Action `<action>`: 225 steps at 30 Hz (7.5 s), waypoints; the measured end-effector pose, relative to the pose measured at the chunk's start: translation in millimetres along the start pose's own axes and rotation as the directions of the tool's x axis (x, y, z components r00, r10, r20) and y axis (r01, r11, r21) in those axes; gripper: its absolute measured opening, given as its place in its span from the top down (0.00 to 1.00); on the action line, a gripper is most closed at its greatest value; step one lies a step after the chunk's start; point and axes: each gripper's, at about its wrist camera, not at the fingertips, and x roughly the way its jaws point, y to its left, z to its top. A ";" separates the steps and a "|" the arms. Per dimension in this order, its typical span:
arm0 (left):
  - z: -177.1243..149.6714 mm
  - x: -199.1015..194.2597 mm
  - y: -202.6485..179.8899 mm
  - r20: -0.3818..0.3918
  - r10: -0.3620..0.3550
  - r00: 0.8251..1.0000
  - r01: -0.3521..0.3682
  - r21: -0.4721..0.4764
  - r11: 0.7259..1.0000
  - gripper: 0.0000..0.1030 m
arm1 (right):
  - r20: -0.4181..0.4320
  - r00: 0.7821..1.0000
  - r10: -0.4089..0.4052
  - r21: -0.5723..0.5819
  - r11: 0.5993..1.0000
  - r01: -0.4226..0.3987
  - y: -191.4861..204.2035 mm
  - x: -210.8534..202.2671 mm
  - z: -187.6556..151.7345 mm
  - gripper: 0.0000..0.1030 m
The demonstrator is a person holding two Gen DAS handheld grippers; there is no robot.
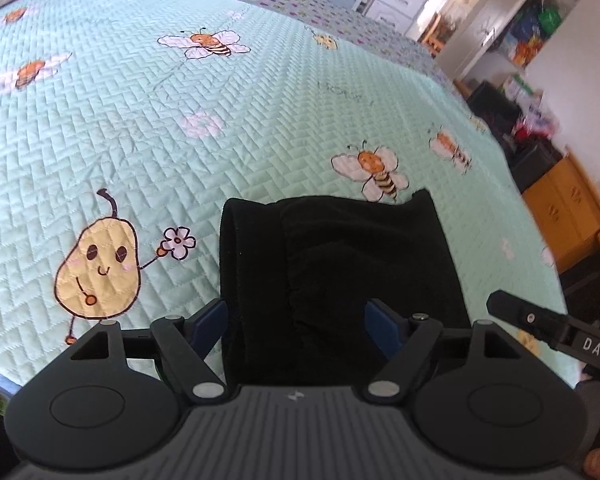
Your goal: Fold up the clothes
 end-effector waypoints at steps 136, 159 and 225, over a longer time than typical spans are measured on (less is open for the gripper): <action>17.6 3.9 47.8 -0.019 -0.189 0.982 0.179 -0.244 0.953 0.17 | 0.327 0.691 0.645 0.462 0.528 -0.712 -118.7 10.8 -29.2 0.00; 12.7 82.2 102.2 -0.045 -0.401 0.915 0.336 -0.468 0.817 0.00 | 0.090 0.895 0.437 0.563 0.719 -0.408 -187.5 73.0 -64.1 0.00; 139.2 256.2 -340.4 -0.367 -0.049 0.929 0.300 0.668 0.681 0.65 | 0.325 0.942 -0.081 0.731 0.654 -0.196 -224.4 -27.8 -124.5 0.90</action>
